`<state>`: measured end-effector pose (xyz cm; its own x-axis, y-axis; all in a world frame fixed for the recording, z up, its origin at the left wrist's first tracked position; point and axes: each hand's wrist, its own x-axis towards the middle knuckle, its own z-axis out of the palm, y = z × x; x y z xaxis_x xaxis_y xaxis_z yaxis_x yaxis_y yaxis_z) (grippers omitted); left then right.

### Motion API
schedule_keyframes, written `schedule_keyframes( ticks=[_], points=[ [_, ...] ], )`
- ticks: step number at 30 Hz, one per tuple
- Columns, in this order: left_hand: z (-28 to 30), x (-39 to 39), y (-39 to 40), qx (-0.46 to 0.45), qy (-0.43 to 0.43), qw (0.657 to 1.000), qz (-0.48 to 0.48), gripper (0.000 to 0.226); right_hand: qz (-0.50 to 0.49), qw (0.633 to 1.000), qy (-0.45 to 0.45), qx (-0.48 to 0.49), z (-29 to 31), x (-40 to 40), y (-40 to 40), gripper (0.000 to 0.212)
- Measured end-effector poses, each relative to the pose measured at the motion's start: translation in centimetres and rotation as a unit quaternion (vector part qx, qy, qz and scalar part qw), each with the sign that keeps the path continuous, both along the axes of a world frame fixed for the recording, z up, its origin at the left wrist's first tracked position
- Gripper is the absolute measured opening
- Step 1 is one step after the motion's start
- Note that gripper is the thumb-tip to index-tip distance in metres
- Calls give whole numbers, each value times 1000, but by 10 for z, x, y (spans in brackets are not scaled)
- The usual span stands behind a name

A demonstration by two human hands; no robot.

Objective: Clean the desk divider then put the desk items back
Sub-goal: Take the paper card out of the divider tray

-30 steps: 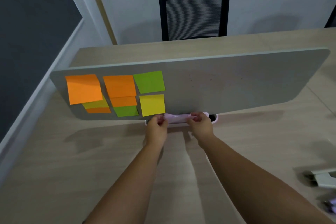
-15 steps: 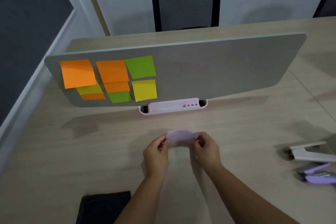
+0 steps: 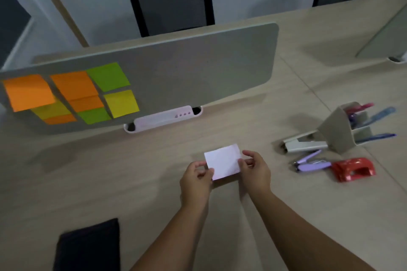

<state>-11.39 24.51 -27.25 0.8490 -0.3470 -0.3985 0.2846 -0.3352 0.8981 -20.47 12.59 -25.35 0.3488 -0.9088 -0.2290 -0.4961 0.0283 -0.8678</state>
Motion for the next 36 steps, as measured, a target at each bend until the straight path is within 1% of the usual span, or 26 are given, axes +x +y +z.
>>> schedule_keyframes(
  ticks=[2, 5, 9, 13, 21, 25, 28, 31, 34, 36],
  points=[
    [2, -40, -21, 1, 6, 1000, -28, 21, -31, 999, 15, -1, 2, -42, -16, 21],
    [10, -91, -46, -3, 1, 998, -67, 16, -49, 998, 49, -9, 1, -100, -38, 20],
    [8, -148, -72, 47, -41, 984, -168, 17, -56, 995, 77, -17, -4, -171, -56, 18],
    [6, -192, -100, 68, -49, 975, -206, 14, -66, 993, 92, -21, -7, -221, -79, 19],
    [-1, -217, -135, 97, -88, 971, -199, 9, -24, 992, 118, -45, -15, -249, -115, 21],
    [-3, -220, -139, 116, -104, 967, -199, 13, -2, 989, 139, -57, -22, -250, -122, 21],
    [1, -221, -136, 118, -101, 967, -201, 17, 18, 985, 158, -68, -21, -248, -124, 21],
    [9, -217, -130, 113, -104, 971, -181, 12, 8, 988, 140, -68, -11, -248, -122, 17],
    [18, -208, -121, 98, -107, 975, -166, 7, -7, 987, 131, -94, 0, -245, -115, 13],
    [28, -199, -107, 88, -107, 979, -147, 7, 12, 988, 104, -114, 6, -232, -103, 11]
  ],
)
